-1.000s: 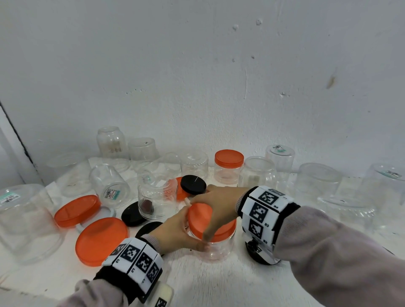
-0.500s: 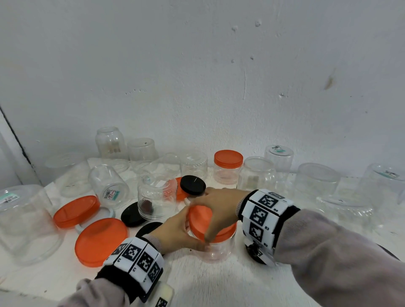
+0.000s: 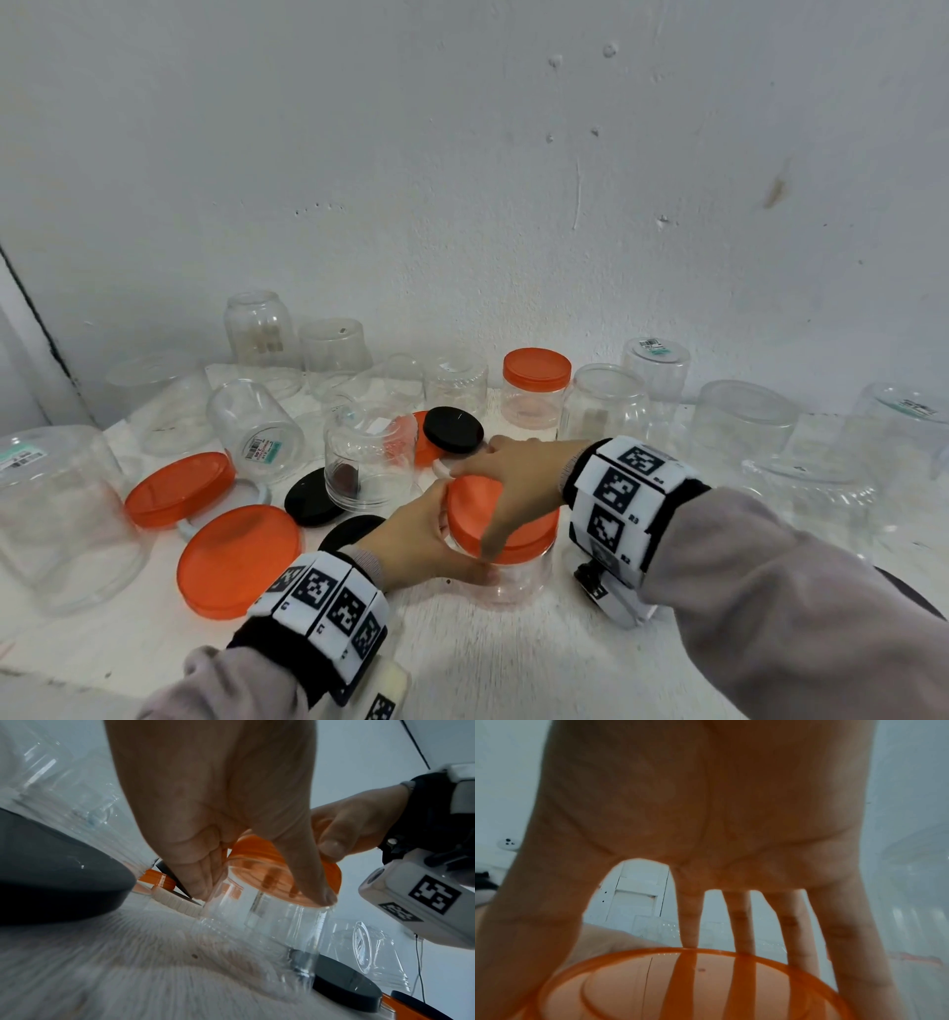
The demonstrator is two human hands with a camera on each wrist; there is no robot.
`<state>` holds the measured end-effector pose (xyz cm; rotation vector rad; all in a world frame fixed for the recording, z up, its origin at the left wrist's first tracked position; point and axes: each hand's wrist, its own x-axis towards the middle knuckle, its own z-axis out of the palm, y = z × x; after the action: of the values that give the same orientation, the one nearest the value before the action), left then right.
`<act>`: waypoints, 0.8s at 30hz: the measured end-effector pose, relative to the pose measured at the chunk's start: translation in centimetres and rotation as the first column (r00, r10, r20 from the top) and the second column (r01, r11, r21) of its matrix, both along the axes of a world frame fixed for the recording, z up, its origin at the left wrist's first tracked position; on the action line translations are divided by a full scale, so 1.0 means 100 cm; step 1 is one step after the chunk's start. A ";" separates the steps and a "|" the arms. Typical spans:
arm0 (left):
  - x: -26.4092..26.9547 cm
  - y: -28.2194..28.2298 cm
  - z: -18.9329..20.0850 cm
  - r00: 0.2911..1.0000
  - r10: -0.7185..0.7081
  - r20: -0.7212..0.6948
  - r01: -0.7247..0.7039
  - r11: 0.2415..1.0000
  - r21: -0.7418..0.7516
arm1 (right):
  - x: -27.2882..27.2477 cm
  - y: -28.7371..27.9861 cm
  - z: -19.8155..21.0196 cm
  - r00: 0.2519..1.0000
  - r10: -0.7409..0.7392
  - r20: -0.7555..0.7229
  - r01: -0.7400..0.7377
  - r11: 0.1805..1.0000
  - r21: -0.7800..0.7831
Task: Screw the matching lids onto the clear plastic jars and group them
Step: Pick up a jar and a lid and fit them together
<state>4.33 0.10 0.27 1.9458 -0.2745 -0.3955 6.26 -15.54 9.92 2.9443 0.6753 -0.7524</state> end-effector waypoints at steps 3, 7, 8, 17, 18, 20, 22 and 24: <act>0.000 0.000 -0.001 1.000 0.005 -0.001 -0.005 1.000 -0.005 | 0.000 0.000 -0.001 0.999 -0.023 0.025 0.023 1.000 0.017; 0.000 0.002 -0.001 1.000 -0.011 0.022 0.010 0.999 0.038 | -0.003 0.001 -0.010 0.987 -0.106 0.125 0.106 0.994 0.001; 0.001 0.002 0.000 1.000 -0.013 0.023 0.012 0.999 0.041 | -0.003 0.000 -0.010 0.987 -0.115 0.116 0.116 0.993 0.002; 0.001 0.002 -0.003 1.000 -0.015 0.006 0.015 1.000 0.014 | -0.001 0.000 -0.002 0.999 -0.041 0.035 0.040 0.999 0.010; 0.001 0.001 -0.003 1.000 -0.012 0.001 0.012 1.000 0.011 | -0.002 0.001 -0.004 0.996 -0.061 0.058 0.061 0.998 -0.001; 0.001 0.001 -0.004 1.000 -0.012 -0.004 0.012 1.000 -0.002 | -0.002 0.001 -0.007 0.989 -0.103 0.105 0.107 0.994 -0.029; 0.002 0.001 -0.005 1.000 -0.013 -0.004 0.013 1.000 -0.013 | -0.001 -0.002 -0.005 0.985 -0.133 0.111 0.136 0.990 -0.025; 0.002 0.002 -0.005 1.000 -0.012 -0.003 0.012 1.000 -0.014 | -0.001 -0.004 -0.001 0.992 -0.106 0.071 0.107 0.994 0.002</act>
<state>4.50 0.26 -0.24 1.9300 -0.2868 -0.4037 6.16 -15.96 9.86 3.0089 0.5160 -0.6518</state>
